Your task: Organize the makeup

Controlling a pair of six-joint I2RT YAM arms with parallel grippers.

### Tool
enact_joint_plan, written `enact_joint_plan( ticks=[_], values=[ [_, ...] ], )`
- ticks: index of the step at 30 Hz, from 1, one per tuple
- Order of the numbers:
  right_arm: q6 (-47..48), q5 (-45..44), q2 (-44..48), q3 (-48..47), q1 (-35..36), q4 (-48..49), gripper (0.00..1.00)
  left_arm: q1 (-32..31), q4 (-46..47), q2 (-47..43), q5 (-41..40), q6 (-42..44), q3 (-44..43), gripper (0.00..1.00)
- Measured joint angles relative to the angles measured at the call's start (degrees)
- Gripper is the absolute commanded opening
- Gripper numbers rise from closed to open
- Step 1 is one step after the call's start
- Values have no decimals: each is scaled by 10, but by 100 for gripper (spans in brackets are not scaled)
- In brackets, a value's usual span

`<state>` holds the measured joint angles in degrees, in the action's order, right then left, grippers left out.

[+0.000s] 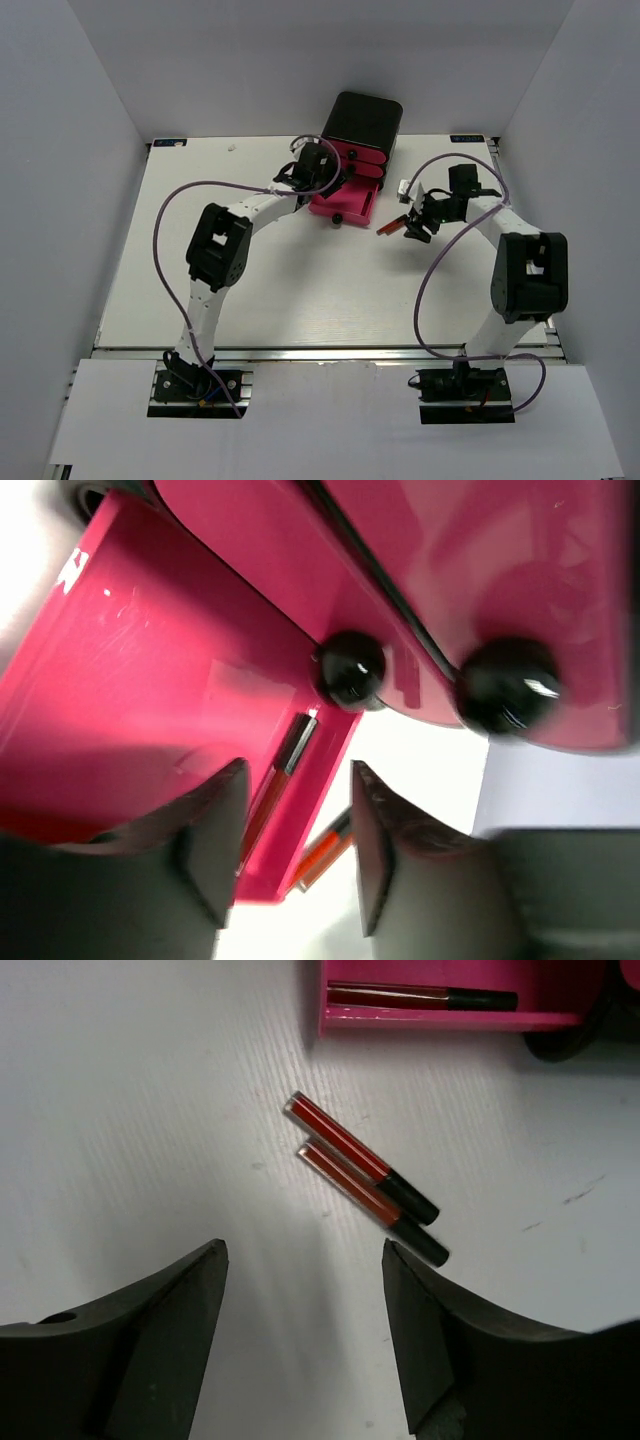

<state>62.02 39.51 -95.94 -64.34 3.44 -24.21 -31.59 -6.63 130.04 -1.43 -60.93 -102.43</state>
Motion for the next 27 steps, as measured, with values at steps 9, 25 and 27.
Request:
enact_joint_plan(
  ticks=[9, 25, 27],
  values=[
    [253, -69, -143, -129, 0, -82, 84, 18, 58, -252, -17, 46, 244, 52],
    [414, -123, -350, -433, 0, -302, 80, 48, 27, -628, -82, 18, 646, 56],
    [423, -124, -353, -440, 0, -322, 79, 49, 19, -653, -90, 9, 664, 56]
  ],
)
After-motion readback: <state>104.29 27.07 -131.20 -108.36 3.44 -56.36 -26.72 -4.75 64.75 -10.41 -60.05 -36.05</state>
